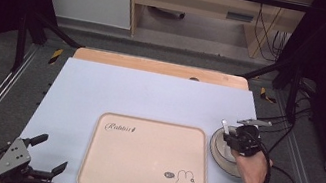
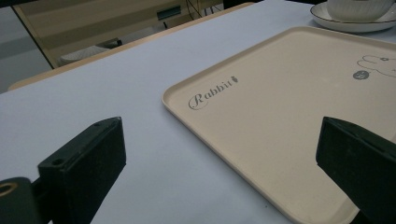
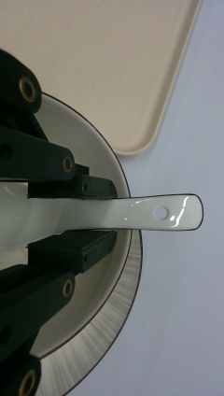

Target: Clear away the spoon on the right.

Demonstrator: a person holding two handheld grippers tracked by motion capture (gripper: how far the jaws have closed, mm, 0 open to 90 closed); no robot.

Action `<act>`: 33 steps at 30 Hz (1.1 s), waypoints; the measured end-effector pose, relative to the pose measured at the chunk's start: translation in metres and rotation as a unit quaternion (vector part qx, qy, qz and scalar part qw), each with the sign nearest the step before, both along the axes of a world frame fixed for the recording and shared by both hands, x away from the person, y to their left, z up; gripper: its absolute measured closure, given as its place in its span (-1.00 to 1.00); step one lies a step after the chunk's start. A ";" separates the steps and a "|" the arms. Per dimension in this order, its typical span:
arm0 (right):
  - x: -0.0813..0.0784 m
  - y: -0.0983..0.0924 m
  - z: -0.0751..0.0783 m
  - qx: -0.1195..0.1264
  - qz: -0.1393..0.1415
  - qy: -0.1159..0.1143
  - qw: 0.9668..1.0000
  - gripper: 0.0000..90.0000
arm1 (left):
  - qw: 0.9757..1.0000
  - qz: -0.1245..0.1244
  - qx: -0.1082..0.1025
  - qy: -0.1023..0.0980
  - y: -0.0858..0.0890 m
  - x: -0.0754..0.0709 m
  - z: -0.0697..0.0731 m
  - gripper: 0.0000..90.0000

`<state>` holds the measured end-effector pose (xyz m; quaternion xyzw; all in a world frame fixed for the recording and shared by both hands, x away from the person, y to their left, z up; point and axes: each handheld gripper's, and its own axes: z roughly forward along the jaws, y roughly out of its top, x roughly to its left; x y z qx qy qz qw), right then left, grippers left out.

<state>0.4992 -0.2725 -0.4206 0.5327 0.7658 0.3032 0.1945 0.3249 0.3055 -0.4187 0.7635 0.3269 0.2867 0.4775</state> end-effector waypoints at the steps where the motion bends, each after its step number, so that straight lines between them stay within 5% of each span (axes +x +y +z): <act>1: 0.000 -0.001 0.000 0.004 0.000 0.002 1.000 0.64 | 1.000 0.000 0.001 -0.001 0.000 0.000 0.000 -0.97; 18: -0.007 0.005 0.020 -0.006 0.015 -0.008 1.000 0.65 | 1.000 0.001 -0.001 -0.002 0.000 0.000 0.000 -0.97; 33: -0.019 0.003 0.055 -0.006 0.027 -0.001 1.000 0.65 | 1.000 0.001 -0.001 -0.003 0.000 -0.001 0.001 -0.97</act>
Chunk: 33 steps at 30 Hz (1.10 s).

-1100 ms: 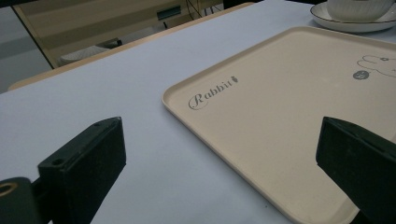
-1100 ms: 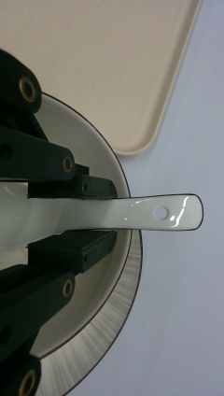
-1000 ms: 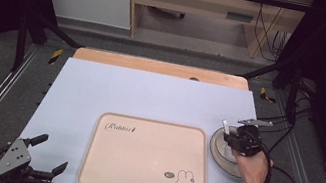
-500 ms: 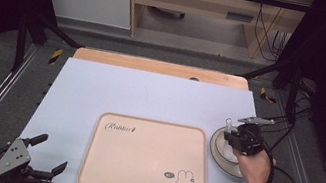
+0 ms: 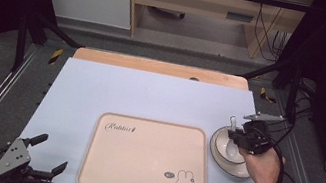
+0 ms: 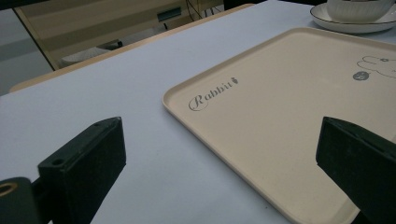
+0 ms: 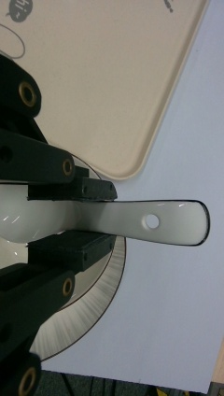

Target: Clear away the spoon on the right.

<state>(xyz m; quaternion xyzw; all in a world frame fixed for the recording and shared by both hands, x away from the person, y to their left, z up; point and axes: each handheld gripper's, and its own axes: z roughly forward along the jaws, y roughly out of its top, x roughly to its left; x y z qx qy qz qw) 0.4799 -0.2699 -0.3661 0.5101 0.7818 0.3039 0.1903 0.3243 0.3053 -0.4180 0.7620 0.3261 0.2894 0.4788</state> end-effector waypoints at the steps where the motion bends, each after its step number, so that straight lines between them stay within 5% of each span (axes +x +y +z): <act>1: -0.001 0.000 0.002 0.000 0.001 0.001 1.000 0.65 | 1.000 0.000 0.000 0.000 0.000 0.000 0.000 -0.97; 20: -0.016 0.005 0.039 0.005 0.021 0.012 1.000 0.65 | 1.000 -0.001 0.001 -0.001 0.000 0.000 0.000 -0.97; 33: -0.031 0.025 0.055 -0.002 0.061 0.033 0.998 0.65 | 1.000 -0.001 0.002 -0.001 -0.001 0.000 0.000 -0.97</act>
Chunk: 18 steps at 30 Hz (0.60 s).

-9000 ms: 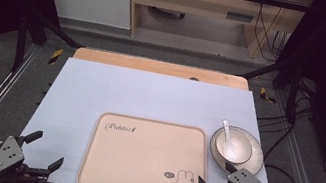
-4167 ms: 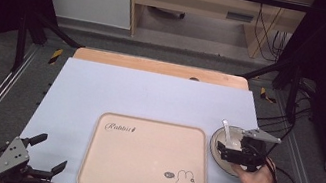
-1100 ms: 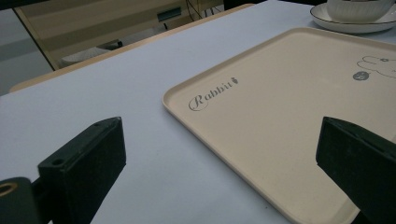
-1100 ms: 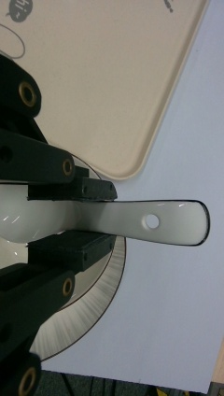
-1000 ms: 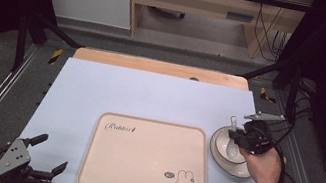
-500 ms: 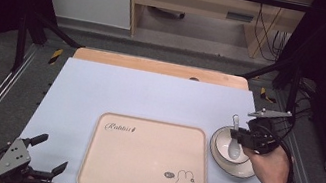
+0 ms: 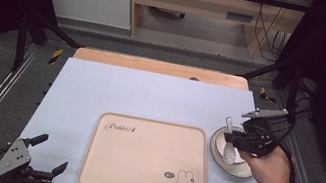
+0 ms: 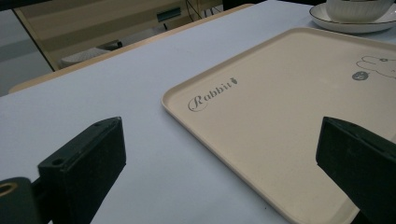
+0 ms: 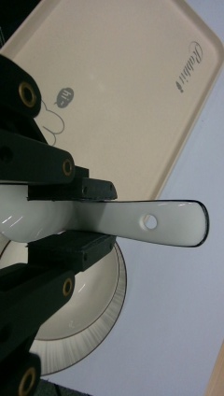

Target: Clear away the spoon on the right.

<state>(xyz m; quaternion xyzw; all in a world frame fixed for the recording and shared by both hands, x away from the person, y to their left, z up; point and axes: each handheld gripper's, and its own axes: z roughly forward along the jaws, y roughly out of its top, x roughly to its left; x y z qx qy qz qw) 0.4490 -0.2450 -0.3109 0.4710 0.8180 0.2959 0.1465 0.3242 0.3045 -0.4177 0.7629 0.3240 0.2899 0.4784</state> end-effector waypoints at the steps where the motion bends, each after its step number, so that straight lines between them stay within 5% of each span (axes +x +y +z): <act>1: -0.001 0.003 0.000 0.002 0.001 0.005 1.000 0.66 | 1.000 0.000 0.000 0.000 0.000 0.000 0.000 -0.97; 18: -0.001 0.048 -0.020 -0.028 0.057 0.057 0.996 0.66 | 1.000 -0.002 0.001 0.002 0.000 0.000 0.000 -0.97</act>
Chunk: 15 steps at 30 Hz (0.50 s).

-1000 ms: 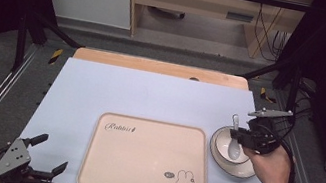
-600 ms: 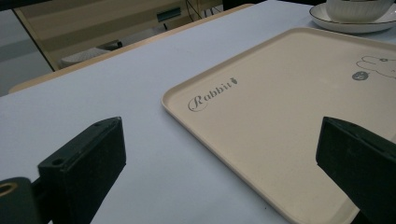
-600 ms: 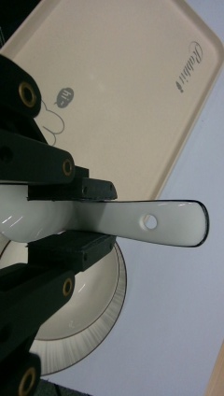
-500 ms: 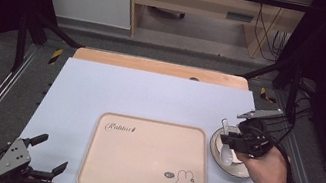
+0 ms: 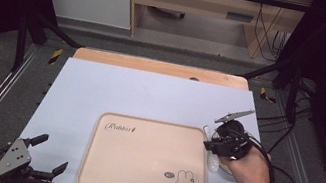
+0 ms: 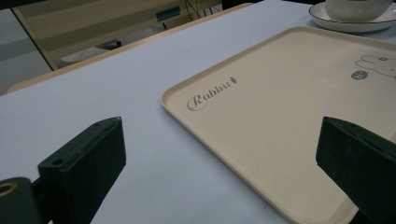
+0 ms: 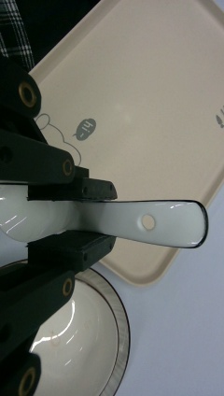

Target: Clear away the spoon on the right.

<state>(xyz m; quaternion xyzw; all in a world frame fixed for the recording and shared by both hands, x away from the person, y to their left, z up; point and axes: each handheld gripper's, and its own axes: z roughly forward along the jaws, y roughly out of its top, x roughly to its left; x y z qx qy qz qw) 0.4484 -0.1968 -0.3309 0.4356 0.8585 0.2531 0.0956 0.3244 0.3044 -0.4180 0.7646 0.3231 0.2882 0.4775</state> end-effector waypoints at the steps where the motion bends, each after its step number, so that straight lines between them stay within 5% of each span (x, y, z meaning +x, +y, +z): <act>1: 0.000 0.002 -0.002 -0.003 0.006 0.002 1.000 0.66 | 1.000 0.000 0.000 0.000 0.000 0.000 0.000 -0.97; 15: 0.007 0.030 -0.029 -0.040 0.031 0.042 0.998 0.66 | 1.000 -0.002 0.002 0.001 0.000 0.000 0.000 -0.97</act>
